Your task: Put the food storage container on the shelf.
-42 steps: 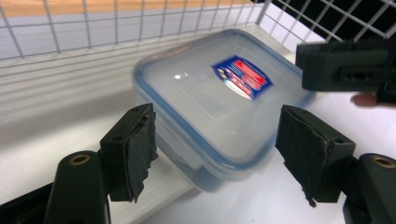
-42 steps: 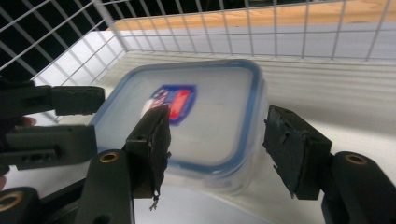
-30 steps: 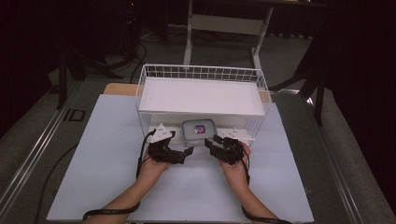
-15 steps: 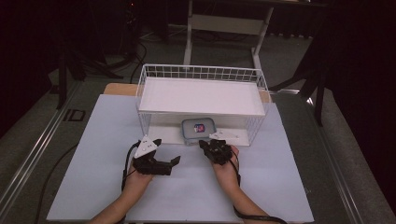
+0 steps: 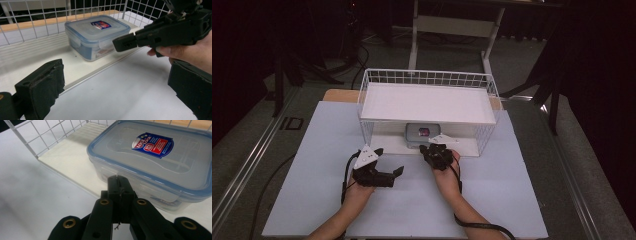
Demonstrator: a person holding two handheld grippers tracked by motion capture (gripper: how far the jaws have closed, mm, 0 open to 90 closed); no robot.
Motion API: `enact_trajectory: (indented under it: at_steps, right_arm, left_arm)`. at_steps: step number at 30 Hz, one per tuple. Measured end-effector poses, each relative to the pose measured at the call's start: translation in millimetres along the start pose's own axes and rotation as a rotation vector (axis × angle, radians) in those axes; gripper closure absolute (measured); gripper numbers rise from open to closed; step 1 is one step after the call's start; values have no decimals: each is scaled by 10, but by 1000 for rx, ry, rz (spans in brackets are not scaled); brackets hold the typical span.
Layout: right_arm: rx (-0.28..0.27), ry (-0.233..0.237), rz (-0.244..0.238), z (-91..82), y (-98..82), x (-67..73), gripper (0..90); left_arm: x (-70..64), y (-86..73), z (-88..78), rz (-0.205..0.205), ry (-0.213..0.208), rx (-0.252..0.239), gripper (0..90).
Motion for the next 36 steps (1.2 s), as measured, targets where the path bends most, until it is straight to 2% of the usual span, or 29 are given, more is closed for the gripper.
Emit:
enact_trajectory:
  at_steps: [2, 7, 14, 18, 22, 31, 34, 36]
  right_arm:
    - [-3, -7, -5, 16, 9, -18, 900]
    - [-4, -7, 29, 48, 19, -79, 900]
    - [2, -8, 3, 109, 51, -77, 900]
    - [5, -7, 18, 132, 66, -81, 900]
    - [-6, 1, 20, 81, 58, -70, 894]
    - [-35, 35, -15, -267, -4, -35, 752]
    - [-52, 44, -30, -406, -36, -22, 648]
    - [-76, 58, -24, -492, -45, -21, 506]
  left_arm:
    - [6, -3, 5, -9, -2, 5, 18]
    - [-4, -3, 14, -6, -5, 3, 18]
    - [-1, -9, 31, -10, -9, 10, 18]
    - [0, -11, 29, -8, -14, 6, 18]
    - [5, -7, 22, -5, -27, 3, 18]
    - [-25, 9, 2, 3, -57, -8, 18]
    - [-55, 14, 4, 14, -81, -13, 18]
    - [-91, 23, 10, 35, -108, -8, 18]
Point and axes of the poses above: each handheld gripper's, and its own axes: z roughly forward along the jaws, y roughly out of its top, x roughly to its left, the point moved 2 cm from there along z, roughly forward along the jaws, and after that the axes turned 7 degrees about -z, right-handed, at the moved point
